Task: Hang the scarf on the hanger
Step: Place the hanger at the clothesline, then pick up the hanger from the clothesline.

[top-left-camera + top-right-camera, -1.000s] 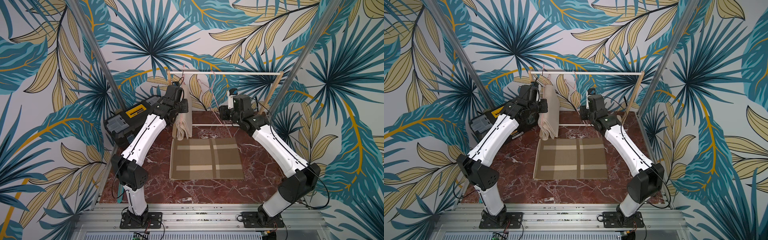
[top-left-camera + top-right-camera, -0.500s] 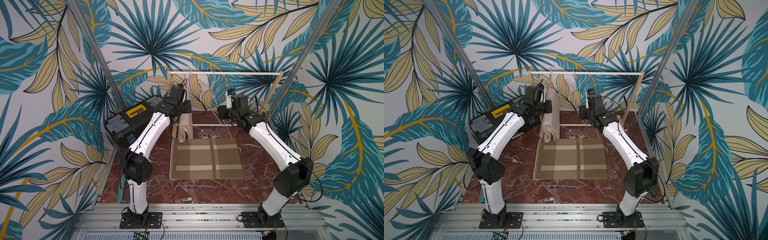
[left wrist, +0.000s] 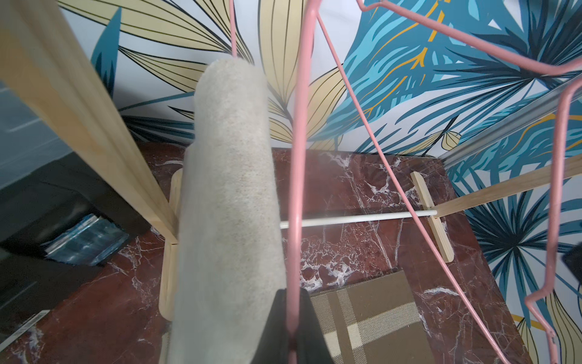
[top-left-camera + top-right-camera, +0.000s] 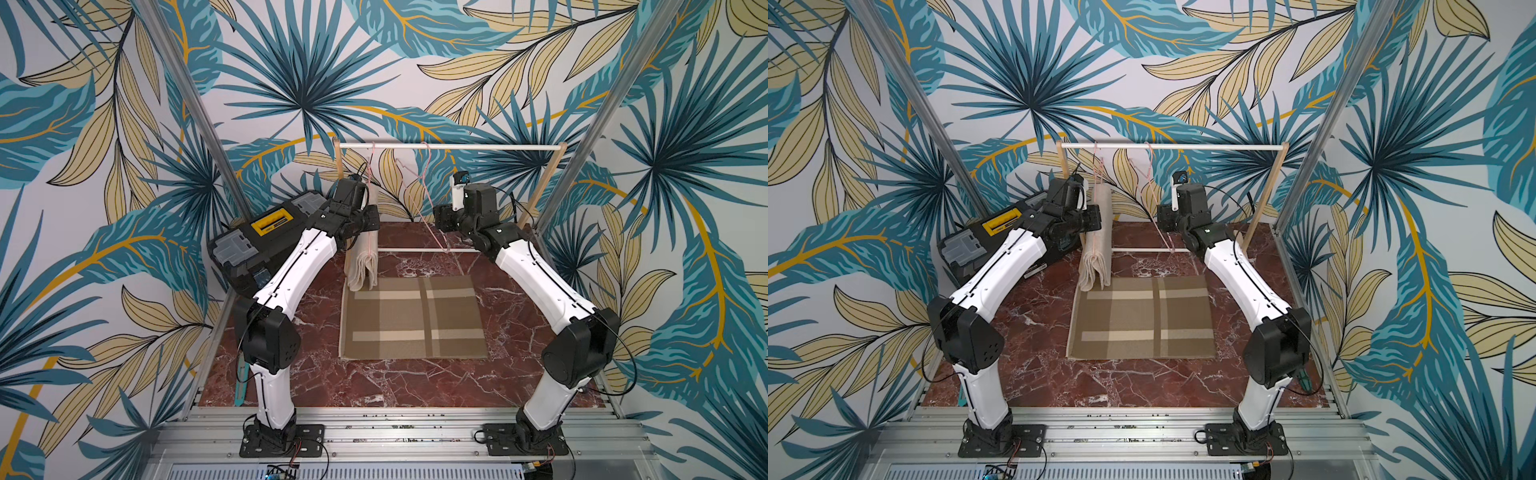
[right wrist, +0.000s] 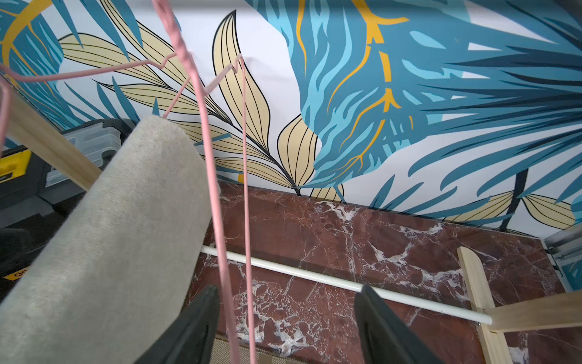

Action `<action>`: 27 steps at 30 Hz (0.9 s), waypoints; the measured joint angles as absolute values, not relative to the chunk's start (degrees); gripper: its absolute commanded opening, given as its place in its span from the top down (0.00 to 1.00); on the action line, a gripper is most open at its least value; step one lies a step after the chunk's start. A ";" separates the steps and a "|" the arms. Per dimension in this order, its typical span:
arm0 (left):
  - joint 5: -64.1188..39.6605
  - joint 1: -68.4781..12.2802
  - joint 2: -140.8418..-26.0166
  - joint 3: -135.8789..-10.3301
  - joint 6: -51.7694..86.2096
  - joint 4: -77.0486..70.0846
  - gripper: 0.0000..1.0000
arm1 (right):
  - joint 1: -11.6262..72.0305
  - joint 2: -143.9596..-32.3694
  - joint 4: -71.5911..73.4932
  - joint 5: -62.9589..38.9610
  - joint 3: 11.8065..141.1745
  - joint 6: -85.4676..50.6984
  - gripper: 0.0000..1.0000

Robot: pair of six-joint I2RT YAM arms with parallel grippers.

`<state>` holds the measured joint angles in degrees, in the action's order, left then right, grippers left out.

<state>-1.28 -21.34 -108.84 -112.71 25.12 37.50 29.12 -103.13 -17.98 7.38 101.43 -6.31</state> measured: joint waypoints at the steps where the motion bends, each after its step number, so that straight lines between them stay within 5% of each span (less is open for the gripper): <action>1: -1.43 -21.17 -108.75 -112.55 25.28 37.47 1.00 | 28.95 -103.96 -17.61 6.74 101.43 -6.20 0.28; 5: -2.42 -20.73 -108.73 -112.53 25.65 37.43 1.00 | 28.67 -107.18 -16.88 4.29 102.02 -6.15 0.36; 8: -2.87 -20.56 -108.73 -112.51 26.06 37.19 0.99 | 28.69 -108.73 -16.75 2.87 102.96 -5.80 0.67; 13: -3.79 -20.27 -108.73 -112.49 26.41 37.10 0.99 | 28.67 -108.86 -16.25 1.10 103.50 -5.52 0.98; 20: -4.36 -19.99 -108.66 -111.90 26.44 36.40 0.93 | 28.69 -108.81 -16.21 0.58 103.61 -5.56 1.00; 25: -4.60 -19.64 -108.55 -110.54 27.18 35.44 0.49 | 28.69 -108.42 -16.62 0.64 103.61 -5.58 1.00; 27: -4.54 -19.38 -108.55 -109.75 27.44 35.40 0.42 | 28.69 -107.96 -16.84 0.82 103.61 -5.61 1.00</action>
<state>-4.54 -19.38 -108.55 -109.75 27.44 35.40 28.69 -107.96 -16.84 0.82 103.61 -5.61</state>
